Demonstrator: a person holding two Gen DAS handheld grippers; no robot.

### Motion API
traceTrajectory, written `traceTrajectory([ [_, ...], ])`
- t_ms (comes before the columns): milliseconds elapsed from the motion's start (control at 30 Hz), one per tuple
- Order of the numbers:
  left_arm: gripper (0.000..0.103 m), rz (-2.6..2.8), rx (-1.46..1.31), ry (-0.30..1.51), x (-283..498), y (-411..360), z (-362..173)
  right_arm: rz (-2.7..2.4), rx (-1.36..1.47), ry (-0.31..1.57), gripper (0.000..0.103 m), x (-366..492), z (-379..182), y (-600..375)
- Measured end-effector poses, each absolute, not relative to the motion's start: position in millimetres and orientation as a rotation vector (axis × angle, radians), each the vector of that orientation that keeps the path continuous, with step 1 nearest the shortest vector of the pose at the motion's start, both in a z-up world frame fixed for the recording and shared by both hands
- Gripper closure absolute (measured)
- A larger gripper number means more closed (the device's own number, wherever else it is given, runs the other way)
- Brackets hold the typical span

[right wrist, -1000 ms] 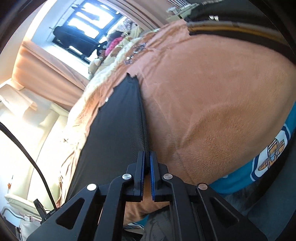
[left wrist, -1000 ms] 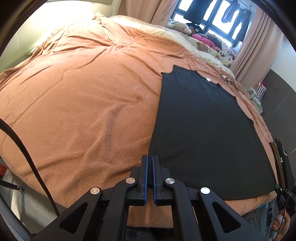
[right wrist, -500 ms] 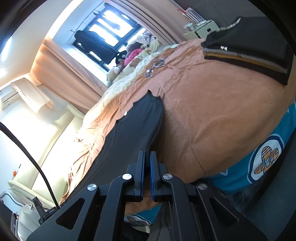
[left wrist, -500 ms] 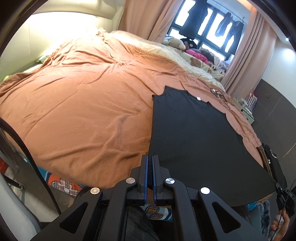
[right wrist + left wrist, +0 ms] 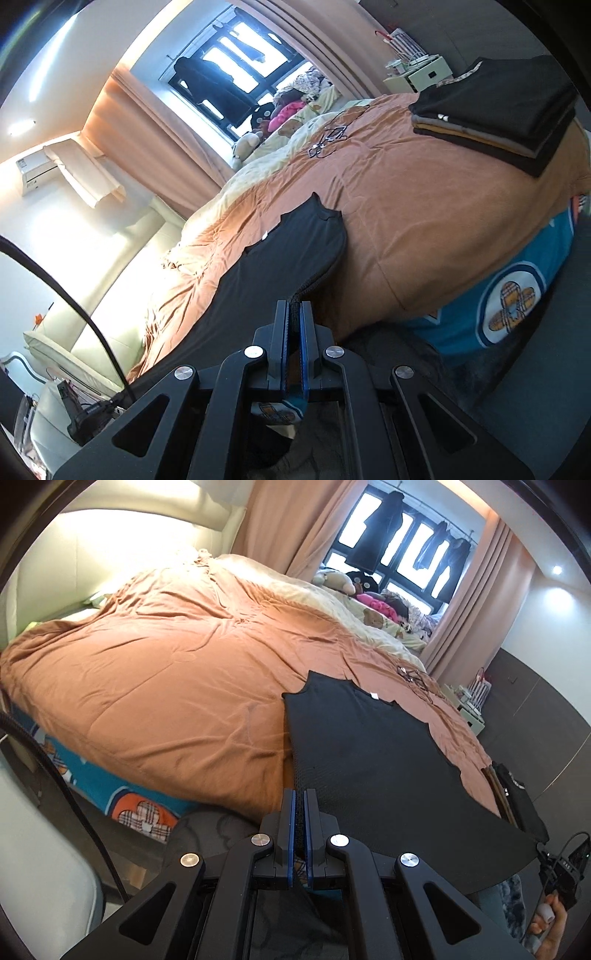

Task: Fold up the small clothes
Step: 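Lift the gripped side edge and fold it over toward the shirt's middle with both grippers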

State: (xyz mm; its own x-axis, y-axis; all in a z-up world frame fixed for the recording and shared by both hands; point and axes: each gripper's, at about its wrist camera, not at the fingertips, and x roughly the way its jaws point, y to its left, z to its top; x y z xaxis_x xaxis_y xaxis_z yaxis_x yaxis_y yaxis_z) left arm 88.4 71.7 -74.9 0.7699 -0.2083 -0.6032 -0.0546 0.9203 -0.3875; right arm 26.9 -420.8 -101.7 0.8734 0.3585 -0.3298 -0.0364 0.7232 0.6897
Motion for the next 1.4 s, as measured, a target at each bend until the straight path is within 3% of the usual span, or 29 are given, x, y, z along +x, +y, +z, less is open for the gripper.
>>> traceTrajectory([
  [267,0.099,-0.089,-0.397,0.664,67.4,76.2,-64.7,0.234,0.728,0.449,0.101,22.1,-99.2,-421.2],
  [633,0.099,-0.079,-0.322,0.649,105.6,68.8,-56.4,0.228,0.676,0.436,0.101,63.6,-91.4,-414.9],
  [1400,0.099,-0.047,-0.167,0.749,288.6,44.2,-66.1,0.186,0.611,0.556,0.101,236.9,-72.3,-395.3],
])
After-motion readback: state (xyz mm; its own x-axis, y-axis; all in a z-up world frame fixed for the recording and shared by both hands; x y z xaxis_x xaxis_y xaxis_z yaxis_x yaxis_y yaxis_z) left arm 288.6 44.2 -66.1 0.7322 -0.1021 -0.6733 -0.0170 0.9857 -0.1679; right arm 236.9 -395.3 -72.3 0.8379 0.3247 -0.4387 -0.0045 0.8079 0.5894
